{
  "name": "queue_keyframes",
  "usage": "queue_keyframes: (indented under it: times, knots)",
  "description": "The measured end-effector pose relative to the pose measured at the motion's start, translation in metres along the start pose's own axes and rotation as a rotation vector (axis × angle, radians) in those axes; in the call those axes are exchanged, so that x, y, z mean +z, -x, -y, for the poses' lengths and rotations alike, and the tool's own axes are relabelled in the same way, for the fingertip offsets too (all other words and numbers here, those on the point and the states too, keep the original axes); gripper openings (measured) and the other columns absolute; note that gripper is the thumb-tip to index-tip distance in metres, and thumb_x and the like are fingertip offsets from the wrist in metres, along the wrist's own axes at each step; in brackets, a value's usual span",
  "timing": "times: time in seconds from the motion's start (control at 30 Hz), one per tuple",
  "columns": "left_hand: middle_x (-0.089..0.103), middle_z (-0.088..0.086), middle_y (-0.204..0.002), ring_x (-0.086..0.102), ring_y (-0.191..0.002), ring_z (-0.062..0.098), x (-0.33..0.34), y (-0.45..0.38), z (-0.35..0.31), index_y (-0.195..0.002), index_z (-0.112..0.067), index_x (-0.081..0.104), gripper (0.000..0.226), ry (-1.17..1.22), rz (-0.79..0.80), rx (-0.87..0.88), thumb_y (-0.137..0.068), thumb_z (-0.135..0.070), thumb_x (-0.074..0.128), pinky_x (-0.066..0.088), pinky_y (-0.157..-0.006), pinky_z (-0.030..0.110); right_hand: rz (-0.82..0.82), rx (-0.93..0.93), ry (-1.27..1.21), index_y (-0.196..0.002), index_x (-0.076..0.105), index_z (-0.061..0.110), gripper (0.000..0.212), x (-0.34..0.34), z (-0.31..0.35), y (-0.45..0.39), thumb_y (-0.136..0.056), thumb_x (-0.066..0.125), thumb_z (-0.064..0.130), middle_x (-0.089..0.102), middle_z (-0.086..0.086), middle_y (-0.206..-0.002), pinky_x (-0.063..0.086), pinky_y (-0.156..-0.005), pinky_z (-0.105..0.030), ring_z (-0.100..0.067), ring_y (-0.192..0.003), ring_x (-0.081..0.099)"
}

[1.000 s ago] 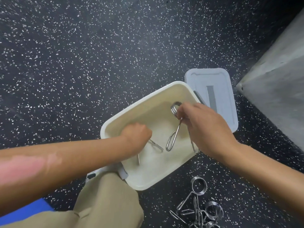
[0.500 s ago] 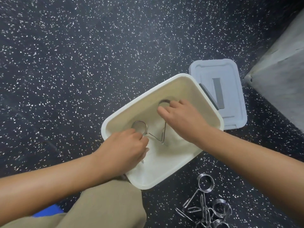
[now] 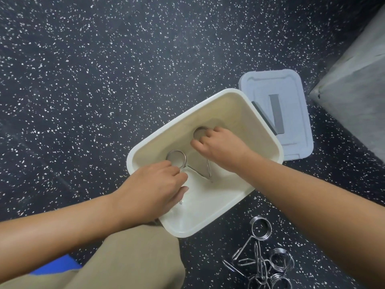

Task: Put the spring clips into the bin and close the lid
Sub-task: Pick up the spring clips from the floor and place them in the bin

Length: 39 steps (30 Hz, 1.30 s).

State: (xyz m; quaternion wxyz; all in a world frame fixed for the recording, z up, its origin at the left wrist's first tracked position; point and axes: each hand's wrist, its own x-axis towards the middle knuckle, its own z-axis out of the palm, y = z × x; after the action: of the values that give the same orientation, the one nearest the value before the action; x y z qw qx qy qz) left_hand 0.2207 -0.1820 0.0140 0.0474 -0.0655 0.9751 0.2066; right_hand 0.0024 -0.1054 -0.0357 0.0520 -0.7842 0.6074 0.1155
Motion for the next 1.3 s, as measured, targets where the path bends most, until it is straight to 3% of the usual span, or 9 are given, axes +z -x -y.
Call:
queue_keyframes:
  times: [0.1,0.23,0.37,0.47,0.63,0.83,0.93,1.1,1.3]
  knots:
    - [0.053,-0.004,-0.063,0.054,-0.060,0.022,-0.003,-0.004,-0.002,-0.071,-0.016,0.058,0.039,0.020,0.013,-0.015,-0.096,-0.041,0.041,0.041,-0.049,0.034,-0.055,0.123,-0.117,-0.092,0.063,0.007,0.043,-0.013,-0.001,0.007,-0.053,0.068,-0.011,0.064,-0.008,-0.069,0.039,-0.051,-0.032,-0.030,-0.062,0.061]
    - [0.053,-0.005,-0.064,0.054,-0.062,0.021,-0.007,-0.016,-0.007,-0.073,-0.017,0.058,0.042,0.046,0.022,-0.029,-0.096,-0.044,0.037,0.031,-0.052,0.029,-0.203,0.304,-0.277,-0.086,0.060,0.008,0.033,-0.044,-0.005,0.032,-0.063,0.067,-0.015,0.059,-0.006,-0.065,0.024,-0.046,-0.031,-0.028,-0.058,0.044]
    - [0.056,-0.004,-0.067,0.058,-0.066,0.023,-0.012,-0.036,-0.024,-0.078,-0.017,0.059,0.041,0.089,0.013,-0.006,-0.097,-0.044,0.035,0.032,-0.056,0.029,-0.242,0.376,-0.355,-0.093,0.063,0.007,0.015,-0.066,-0.006,0.080,-0.083,0.063,-0.005,0.064,-0.005,-0.074,0.041,-0.049,-0.039,-0.032,-0.074,0.055]
    - [0.055,-0.005,-0.067,0.056,-0.063,0.024,-0.019,-0.051,-0.041,-0.079,-0.017,0.056,0.037,0.143,0.005,0.025,-0.098,-0.042,0.038,0.046,-0.055,0.035,-0.261,0.373,-0.405,-0.098,0.064,0.006,0.009,-0.078,-0.002,0.119,-0.090,0.064,0.004,0.066,-0.005,-0.084,0.041,-0.060,-0.036,-0.029,-0.080,0.056]
    - [0.059,-0.003,-0.070,0.057,-0.067,0.025,-0.024,-0.073,-0.086,-0.085,-0.016,0.059,0.035,0.201,0.016,0.170,-0.099,-0.042,0.040,0.050,-0.058,0.039,-0.227,0.488,-0.560,-0.101,0.064,0.009,0.009,-0.078,0.018,0.192,-0.094,0.061,0.012,0.066,-0.003,-0.089,0.051,-0.063,-0.043,-0.027,-0.078,0.060]
    - [0.057,-0.002,-0.072,0.055,-0.067,0.022,-0.001,-0.086,-0.139,-0.086,-0.013,0.059,0.032,0.225,0.170,0.315,-0.101,-0.036,0.044,0.049,-0.060,0.039,-0.076,0.742,-0.716,-0.105,0.060,0.021,0.012,-0.039,0.054,0.271,-0.093,0.060,0.022,0.064,0.011,-0.093,0.053,-0.068,-0.030,-0.010,-0.080,0.059]
    - [0.060,-0.002,-0.082,0.057,-0.078,0.020,0.022,-0.089,-0.154,-0.095,-0.014,0.059,0.030,0.190,0.288,0.282,-0.102,-0.039,0.045,0.051,-0.070,0.040,-0.011,0.919,-0.810,-0.104,0.056,0.029,0.007,-0.014,0.073,0.298,-0.096,0.056,0.030,0.060,0.018,-0.091,0.050,-0.068,-0.028,-0.004,-0.078,0.057]
    - [0.062,0.000,-0.098,0.060,-0.090,0.020,0.055,-0.094,-0.167,-0.108,-0.016,0.056,0.027,0.126,0.456,0.110,-0.101,-0.041,0.048,0.052,-0.081,0.038,0.040,1.202,-0.992,-0.104,0.056,0.030,0.006,0.026,0.103,0.327,-0.098,0.057,0.030,0.063,0.016,-0.096,0.052,-0.074,-0.035,-0.005,-0.081,0.061]
    - [0.057,0.004,-0.095,0.062,-0.089,0.030,0.097,-0.110,-0.172,-0.103,-0.012,0.055,0.033,0.051,0.604,-0.088,-0.099,-0.044,0.050,0.054,-0.080,0.044,0.008,1.394,-1.218,-0.105,0.061,0.025,0.007,0.056,0.140,0.343,-0.099,0.057,0.026,0.067,0.009,-0.093,0.045,-0.064,-0.021,-0.007,-0.078,0.060]
